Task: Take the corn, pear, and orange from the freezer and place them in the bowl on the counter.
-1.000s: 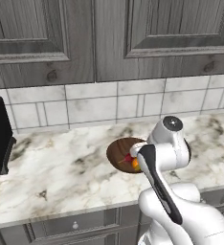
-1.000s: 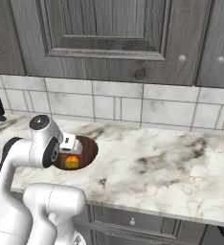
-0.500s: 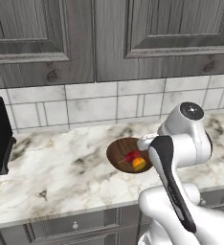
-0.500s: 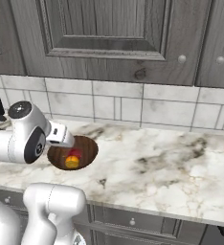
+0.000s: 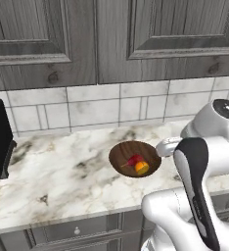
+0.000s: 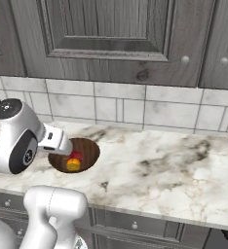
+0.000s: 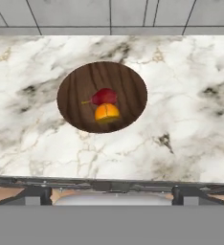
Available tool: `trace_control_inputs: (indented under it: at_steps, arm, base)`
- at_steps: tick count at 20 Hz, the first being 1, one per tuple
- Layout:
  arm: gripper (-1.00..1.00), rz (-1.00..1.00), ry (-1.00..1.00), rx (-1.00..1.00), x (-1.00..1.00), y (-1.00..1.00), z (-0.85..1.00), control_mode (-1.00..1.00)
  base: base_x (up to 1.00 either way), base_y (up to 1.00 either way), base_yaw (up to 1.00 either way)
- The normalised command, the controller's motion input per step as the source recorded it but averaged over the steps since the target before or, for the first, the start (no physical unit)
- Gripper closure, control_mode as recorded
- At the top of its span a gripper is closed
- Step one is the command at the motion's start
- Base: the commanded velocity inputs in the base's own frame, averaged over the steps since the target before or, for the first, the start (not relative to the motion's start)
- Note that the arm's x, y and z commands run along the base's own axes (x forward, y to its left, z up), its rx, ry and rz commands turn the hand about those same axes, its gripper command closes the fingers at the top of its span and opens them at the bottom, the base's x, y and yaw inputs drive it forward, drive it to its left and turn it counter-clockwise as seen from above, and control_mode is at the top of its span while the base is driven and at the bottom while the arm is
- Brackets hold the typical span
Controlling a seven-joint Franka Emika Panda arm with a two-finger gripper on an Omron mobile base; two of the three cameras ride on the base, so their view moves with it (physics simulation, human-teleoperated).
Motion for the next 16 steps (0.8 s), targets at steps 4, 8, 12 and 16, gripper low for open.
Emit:
trace_control_inputs:
  at_steps: [4,8,12,16]
  arm:
    - [-1.00,0.00,-0.13,0.00,-0.63,-0.09,0.06,-1.00]
    - [-1.00,0.00,-0.12,0.00,-0.48,0.02,0.12,-1.00]
    - [-1.00,0.00,-0.06,-0.01,-0.31,0.10,0.08,-1.00]
    - [-1.00,-0.01,-0.03,0.00,-0.14,0.00,0.11,-1.00]
  base:
    - [0.00,0.00,0.00]
    - [0.00,0.00,0.00]
    - [0.00,0.00,0.00]
    - [0.00,0.00,0.00]
